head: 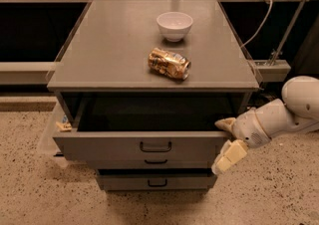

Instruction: Open top drawer

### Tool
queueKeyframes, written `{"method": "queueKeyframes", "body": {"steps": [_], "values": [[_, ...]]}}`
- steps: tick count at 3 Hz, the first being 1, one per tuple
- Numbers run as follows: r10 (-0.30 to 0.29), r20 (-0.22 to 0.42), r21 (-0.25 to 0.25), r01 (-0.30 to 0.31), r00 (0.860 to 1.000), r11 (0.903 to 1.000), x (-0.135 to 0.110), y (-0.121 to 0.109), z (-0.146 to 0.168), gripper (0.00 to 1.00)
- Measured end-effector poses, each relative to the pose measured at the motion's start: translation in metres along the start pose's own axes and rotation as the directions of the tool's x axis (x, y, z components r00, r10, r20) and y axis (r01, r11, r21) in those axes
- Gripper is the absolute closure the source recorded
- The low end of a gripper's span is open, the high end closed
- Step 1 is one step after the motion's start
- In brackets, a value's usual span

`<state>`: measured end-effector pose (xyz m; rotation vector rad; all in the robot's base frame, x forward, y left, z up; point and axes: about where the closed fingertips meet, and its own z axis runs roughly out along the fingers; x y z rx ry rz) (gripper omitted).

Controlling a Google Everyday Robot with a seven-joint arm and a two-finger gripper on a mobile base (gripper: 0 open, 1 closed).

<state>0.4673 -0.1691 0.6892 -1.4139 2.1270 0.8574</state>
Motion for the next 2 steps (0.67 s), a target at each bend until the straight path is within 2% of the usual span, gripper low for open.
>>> {"method": "queueKeyframes", "body": {"steps": [1, 2], "values": [[-0.001, 0.013, -0.032, 0.002, 1.0, 0.9995, 0.0056, 0.0183, -0.0012, 0.0], [-0.001, 0.013, -0.032, 0.002, 1.0, 0.9995, 0.0056, 0.0183, -0.0012, 0.0]]}}
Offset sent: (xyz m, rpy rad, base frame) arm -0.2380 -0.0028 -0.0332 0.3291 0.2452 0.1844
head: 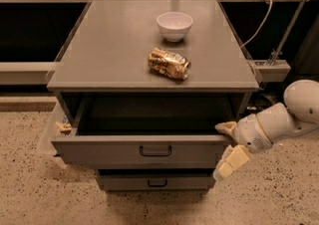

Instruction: Open top drawer

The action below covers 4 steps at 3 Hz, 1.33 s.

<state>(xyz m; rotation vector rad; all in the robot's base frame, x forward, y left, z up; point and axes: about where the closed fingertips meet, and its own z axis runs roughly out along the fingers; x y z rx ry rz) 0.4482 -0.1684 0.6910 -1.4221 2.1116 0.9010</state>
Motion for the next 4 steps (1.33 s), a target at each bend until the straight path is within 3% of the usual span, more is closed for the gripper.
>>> {"method": "queueKeyframes", "body": {"steps": [1, 3, 4], "values": [[0.0, -0.027, -0.031, -0.001, 1.0, 0.9995, 0.0, 0.003, 0.007, 0.0], [0.003, -0.028, -0.046, -0.005, 1.0, 0.9989, 0.0, 0.013, 0.007, 0.0], [0.003, -0.005, -0.048, -0.004, 1.0, 0.9988, -0.004, 0.057, 0.004, 0.0]]}}
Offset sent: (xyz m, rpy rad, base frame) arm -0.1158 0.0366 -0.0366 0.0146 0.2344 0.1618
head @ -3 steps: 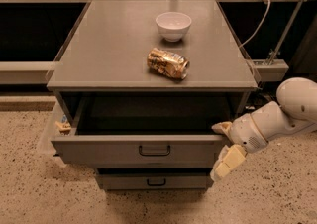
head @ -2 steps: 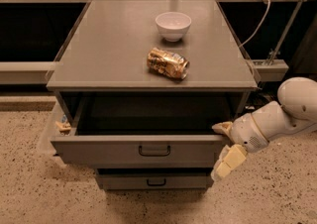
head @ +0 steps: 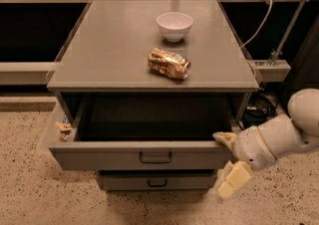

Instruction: Open top drawer

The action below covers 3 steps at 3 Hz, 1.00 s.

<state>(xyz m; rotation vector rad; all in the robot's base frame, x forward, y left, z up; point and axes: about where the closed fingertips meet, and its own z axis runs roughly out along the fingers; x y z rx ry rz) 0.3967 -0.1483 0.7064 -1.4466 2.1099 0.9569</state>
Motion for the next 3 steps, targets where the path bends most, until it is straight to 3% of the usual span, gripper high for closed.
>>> {"method": "queueKeyframes", "body": {"steps": [1, 3], "values": [[0.002, -0.001, -0.003, -0.002, 1.0, 1.0, 0.0, 0.002, 0.0, 0.0], [0.05, -0.021, 0.059, -0.049, 0.999, 0.9971, 0.019, 0.05, -0.005, 0.0]]}}
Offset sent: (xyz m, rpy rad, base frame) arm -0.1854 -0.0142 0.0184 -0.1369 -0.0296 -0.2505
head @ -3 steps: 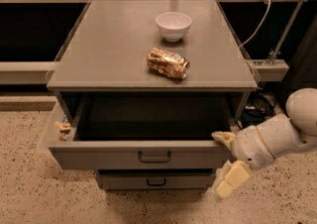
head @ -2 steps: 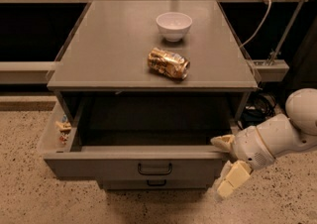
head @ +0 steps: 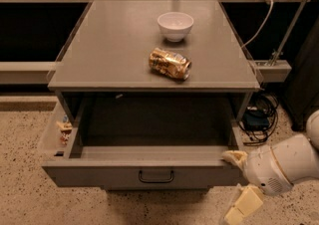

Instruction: Open top drawer

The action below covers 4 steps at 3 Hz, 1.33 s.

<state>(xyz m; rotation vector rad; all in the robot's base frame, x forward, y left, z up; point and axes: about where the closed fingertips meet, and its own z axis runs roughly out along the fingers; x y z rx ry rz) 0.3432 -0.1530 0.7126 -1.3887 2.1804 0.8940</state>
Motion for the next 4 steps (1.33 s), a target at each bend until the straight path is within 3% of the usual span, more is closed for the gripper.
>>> {"method": "queueKeyframes", "body": {"steps": [1, 3, 4], "values": [[0.0, 0.0, 0.0, 0.0, 1.0, 1.0, -0.002, 0.001, -0.002, 0.0], [-0.023, 0.006, 0.136, 0.022, 1.0, 0.9905, -0.005, -0.02, 0.003, 0.0], [-0.023, 0.006, 0.136, 0.022, 1.0, 0.9905, -0.005, -0.02, 0.003, 0.0]]}}
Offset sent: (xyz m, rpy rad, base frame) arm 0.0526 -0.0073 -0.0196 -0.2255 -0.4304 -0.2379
